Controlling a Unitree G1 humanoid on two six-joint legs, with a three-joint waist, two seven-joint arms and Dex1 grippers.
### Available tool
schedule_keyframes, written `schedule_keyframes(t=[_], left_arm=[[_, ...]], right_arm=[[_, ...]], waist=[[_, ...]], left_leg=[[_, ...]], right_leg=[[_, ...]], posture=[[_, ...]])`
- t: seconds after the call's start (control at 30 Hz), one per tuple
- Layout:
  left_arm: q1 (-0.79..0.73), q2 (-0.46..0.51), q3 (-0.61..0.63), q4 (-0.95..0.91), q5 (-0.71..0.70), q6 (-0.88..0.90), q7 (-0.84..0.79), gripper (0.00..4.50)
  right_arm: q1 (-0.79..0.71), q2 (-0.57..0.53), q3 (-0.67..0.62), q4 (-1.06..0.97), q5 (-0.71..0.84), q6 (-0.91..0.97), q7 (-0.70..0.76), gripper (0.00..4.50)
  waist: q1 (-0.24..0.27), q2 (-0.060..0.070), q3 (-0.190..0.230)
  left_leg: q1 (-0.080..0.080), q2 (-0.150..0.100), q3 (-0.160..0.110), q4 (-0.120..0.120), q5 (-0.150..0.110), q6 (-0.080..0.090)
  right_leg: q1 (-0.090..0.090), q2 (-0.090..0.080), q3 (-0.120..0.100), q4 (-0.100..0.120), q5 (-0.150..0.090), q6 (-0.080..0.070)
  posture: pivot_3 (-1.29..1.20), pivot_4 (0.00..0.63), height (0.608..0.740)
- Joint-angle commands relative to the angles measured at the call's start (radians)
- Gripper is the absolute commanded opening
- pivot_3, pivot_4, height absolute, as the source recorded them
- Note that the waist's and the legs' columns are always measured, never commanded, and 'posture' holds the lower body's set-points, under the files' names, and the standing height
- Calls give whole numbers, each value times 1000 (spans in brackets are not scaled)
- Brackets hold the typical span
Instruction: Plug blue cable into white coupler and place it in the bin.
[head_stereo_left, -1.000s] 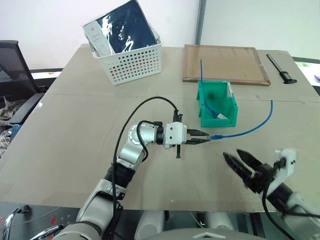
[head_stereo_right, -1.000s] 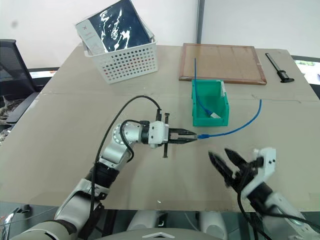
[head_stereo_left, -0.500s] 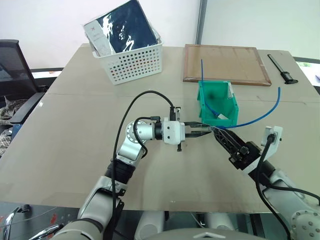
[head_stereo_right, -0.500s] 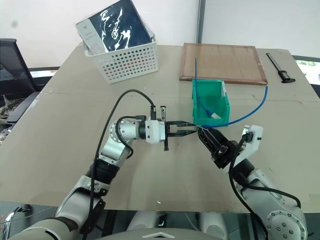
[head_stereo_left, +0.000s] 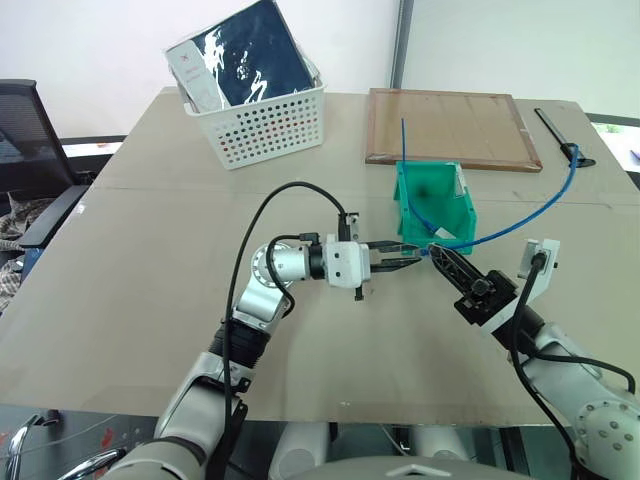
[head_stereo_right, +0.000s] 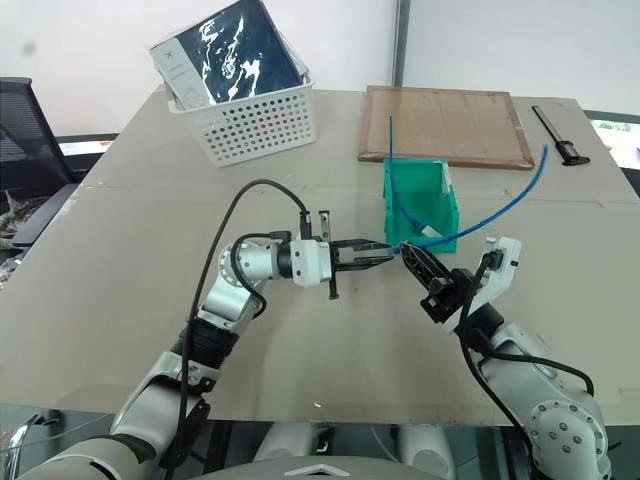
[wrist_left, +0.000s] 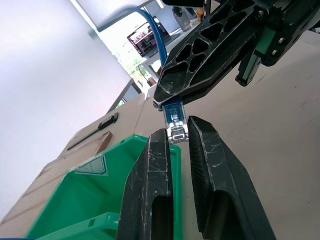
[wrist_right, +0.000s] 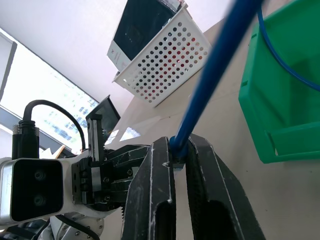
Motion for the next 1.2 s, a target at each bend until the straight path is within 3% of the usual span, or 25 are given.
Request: schedule_keyframes(t=[0.03, 0.17, 0.27, 0.3, 0.33, 0.5, 0.67, 0.87, 1.2], left_arm=[[29, 10, -7, -60, -27, 43, 3, 0], [81, 50, 38, -175, -115, 243, 25, 1903], [139, 131, 116, -299, -218, 468, 55, 3507], [161, 169, 155, -334, -253, 538, 66, 3770], [181, 203, 192, -360, -279, 595, 77, 4433], [282, 311, 374, -421, -361, 802, 186, 4433], [373, 329, 441, -407, -346, 816, 213, 4433], [393, 379, 418, -279, -289, 731, 106, 4433], [141, 368, 263, 114, -129, 497, -84, 4433]], right_arm=[[-14, -13, 3, -18, 29, -14, 5, 46], [-28, -30, 8, -11, 38, -13, 13, 0], [-44, -47, 11, 6, 47, -8, 27, 0], [-49, -55, 10, 16, 47, -5, 36, 0], [-54, -61, 10, 25, 48, -3, 44, 0], [-92, -81, 16, 85, 40, 1, 100, 0], [-124, -75, 29, 129, 24, 4, 136, 0], [-140, -69, 45, 150, 1, 12, 163, 0], [-124, -69, 40, 130, -24, 14, 158, 0]], waist=[[-4, 0, 0], [-16, 0, 0], [-24, 0, 0], [-26, 0, 0], [-28, 0, 0], [-26, 1, 0], [-16, 1, 0], [-17, 1, 0], [-17, 0, 0]], left_leg=[[0, 0, 0, 0, 0, 0], [0, 0, -1, 0, 0, 0], [0, 2, -1, 0, 0, 0], [1, 3, -1, 0, 0, 0], [1, 3, -1, 0, 0, 0], [1, 5, -1, -1, 0, 0], [1, 4, 0, -1, 0, 0], [0, 3, 1, -1, 0, 0], [0, 2, 3, -1, 0, 0]], right_leg=[[0, 0, 0, 0, 0, 0], [0, 0, 0, 0, 0, 0], [0, 0, 0, 1, 0, 0], [0, 1, 0, 1, 0, 0], [-1, 1, 0, 2, 0, 0], [-1, 3, -1, 2, 0, 0], [-1, 1, 0, 1, 0, 0], [-2, 1, 1, 1, -1, -2], [-3, 1, 1, 1, 0, 0]], posture=[[0, 150, 738], [0, 150, 738], [0, 150, 738], [0, 150, 738], [0, 150, 738], [0, 150, 738], [0, 150, 738], [0, 150, 738], [0, 150, 738]])
